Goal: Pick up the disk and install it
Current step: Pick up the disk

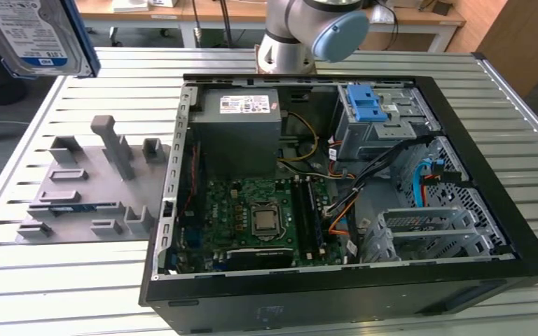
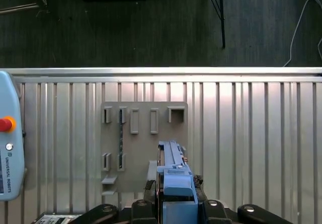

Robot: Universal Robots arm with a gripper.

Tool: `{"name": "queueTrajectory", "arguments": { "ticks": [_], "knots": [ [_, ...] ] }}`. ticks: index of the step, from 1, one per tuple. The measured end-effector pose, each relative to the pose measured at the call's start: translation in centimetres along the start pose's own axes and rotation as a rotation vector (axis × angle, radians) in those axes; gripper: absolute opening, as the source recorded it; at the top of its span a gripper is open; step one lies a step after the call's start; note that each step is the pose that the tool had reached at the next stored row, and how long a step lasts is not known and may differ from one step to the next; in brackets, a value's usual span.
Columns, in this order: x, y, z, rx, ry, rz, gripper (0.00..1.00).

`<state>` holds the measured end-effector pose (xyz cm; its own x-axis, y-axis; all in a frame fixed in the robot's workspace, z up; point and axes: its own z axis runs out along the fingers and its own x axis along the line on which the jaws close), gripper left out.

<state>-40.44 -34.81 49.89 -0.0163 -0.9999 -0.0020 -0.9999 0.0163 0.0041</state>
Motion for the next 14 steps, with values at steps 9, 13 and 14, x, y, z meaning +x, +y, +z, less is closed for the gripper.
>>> {"name": "queueTrajectory", "arguments": {
  "ticks": [9,13,14],
  "knots": [
    [0.39,-0.89,-0.01,-0.0001,0.0,0.0,0.36],
    [1.08,-1.24,-0.01,-0.0001,-0.0029,0.0,0.36],
    [1.26,-1.34,-0.01,-0.0002,-0.0039,0.0,0.36]
  ]
}}
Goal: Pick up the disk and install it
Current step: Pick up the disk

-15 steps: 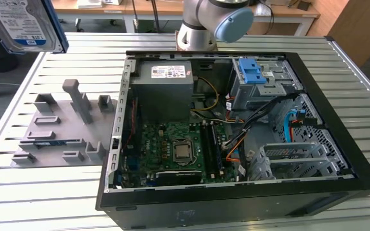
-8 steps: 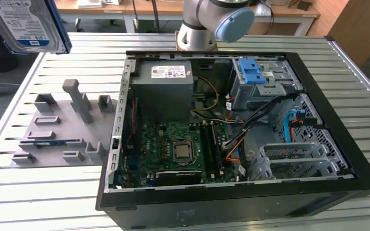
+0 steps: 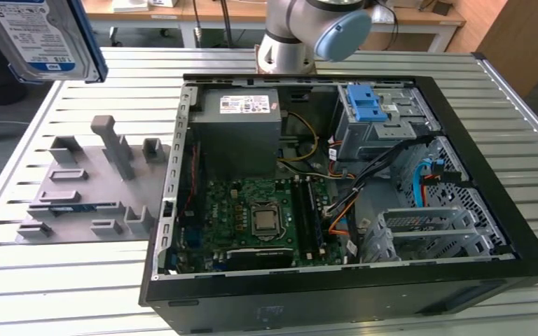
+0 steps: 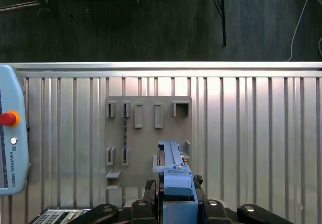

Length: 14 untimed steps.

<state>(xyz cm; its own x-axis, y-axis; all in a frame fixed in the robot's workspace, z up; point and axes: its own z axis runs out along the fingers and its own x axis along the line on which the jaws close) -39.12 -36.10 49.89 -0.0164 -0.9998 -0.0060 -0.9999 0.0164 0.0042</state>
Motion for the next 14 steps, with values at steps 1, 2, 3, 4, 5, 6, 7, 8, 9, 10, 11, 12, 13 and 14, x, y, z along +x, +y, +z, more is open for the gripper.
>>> {"name": "queueTrajectory", "arguments": {
  "ticks": [1,2,3,4,5,6,7,8,9,10,11,12,13,14],
  "knots": [
    [0.17,-0.08,0.0,0.0001,-0.0016,0.0,0.36],
    [0.31,-0.14,0.0,0.0001,-0.0039,0.0,0.36],
    [0.43,-0.2,0.0,0.0,-0.0059,0.0,0.36],
    [0.55,-0.26,0.0,0.0,-0.008,0.0,0.36],
    [0.62,-0.3,0.0,-0.0001,-0.0097,0.0,0.36],
    [0.63,-0.36,0.0,0.0,-0.0098,0.0,0.36],
    [0.62,-0.46,-0.01,-0.0001,-0.0098,0.0,0.36],
    [0.63,-0.61,0.0,-0.0001,-0.0098,0.0,0.36],
    [0.62,-0.78,-0.01,-0.0001,-0.0098,0.0,0.36],
    [0.62,-0.96,-0.01,-0.0001,-0.0098,0.0,0.36],
    [0.62,-1.14,-0.01,-0.0001,-0.0098,0.0,0.36],
    [0.62,-1.3,0.0,0.0,-0.0099,0.0,0.36],
    [0.61,-1.82,-0.01,-0.0002,-0.0098,0.0,0.36],
    [0.6,-2.0,-0.01,0.0,-0.0098,0.0,0.36]
  ]
}}
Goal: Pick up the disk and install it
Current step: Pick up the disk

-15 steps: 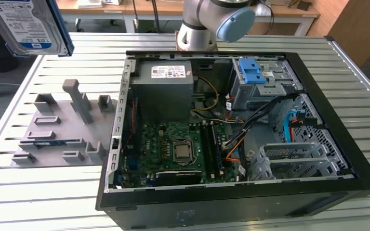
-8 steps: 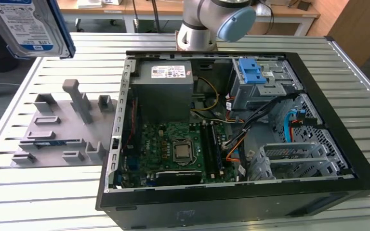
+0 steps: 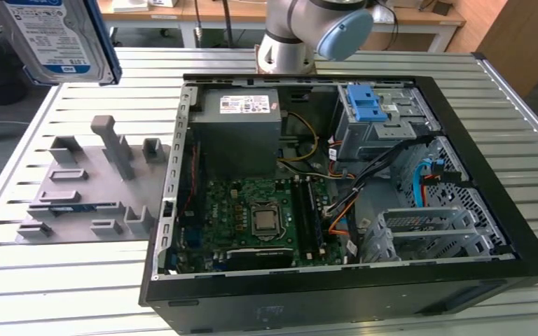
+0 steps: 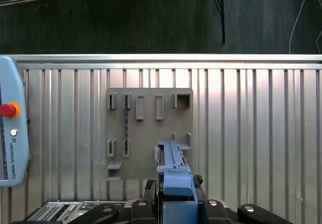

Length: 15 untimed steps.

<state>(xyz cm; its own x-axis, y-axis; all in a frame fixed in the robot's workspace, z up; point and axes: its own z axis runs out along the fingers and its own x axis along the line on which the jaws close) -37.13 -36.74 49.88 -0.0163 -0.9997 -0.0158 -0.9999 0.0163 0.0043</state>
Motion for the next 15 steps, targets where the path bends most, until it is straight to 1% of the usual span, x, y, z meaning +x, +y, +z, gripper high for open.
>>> {"name": "queueTrajectory", "arguments": {
  "ticks": [2,5,6,8,9,10,15],
  "knots": [
    [-0.01,-0.35,-0.01,-0.0001,0.0,0.0,0.36],
    [-0.01,-0.63,0.0,0.0,0.0,0.0,0.36],
    [-0.01,-0.85,0.0,0.0,0.0,0.0,0.36],
    [-0.02,-1.05,-0.01,-0.0001,0.0,0.0,0.36],
    [-0.02,-1.95,-0.01,0.0,-0.0001,0.0,0.36],
    [0.1,-2.55,-0.02,-0.0001,-0.0001,0.0,0.36],
    [0.11,-3.17,-0.02,-0.0001,-0.0002,0.0,0.36]
  ]
}}
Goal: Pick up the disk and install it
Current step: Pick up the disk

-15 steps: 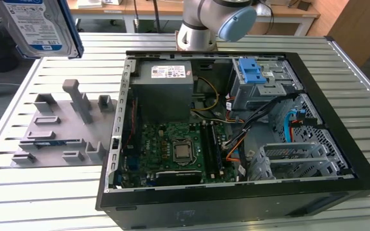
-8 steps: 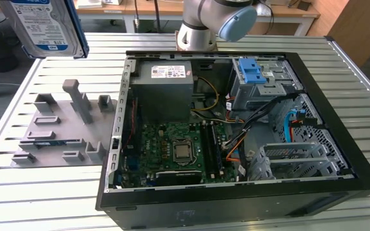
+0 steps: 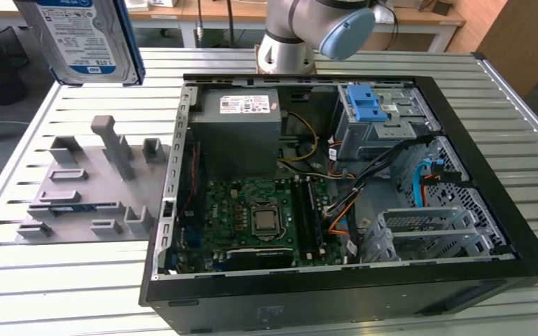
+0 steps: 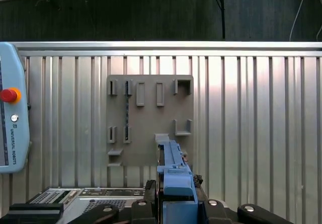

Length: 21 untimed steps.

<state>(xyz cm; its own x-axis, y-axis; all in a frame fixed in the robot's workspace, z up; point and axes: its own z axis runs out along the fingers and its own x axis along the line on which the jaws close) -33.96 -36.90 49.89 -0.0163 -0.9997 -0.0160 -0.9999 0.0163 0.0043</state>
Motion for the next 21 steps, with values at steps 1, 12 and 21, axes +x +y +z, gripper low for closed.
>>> {"name": "queueTrajectory", "arguments": {
  "ticks": [1,12,21],
  "knots": [
    [0.0,-0.12,0.0,0.0,0.0,0.0,0.36],
    [-0.02,-5.15,-0.02,0.0,0.0,0.0,0.36],
    [0.29,-6.54,-0.02,0.0,0.0,0.0,0.36]
  ]
}}
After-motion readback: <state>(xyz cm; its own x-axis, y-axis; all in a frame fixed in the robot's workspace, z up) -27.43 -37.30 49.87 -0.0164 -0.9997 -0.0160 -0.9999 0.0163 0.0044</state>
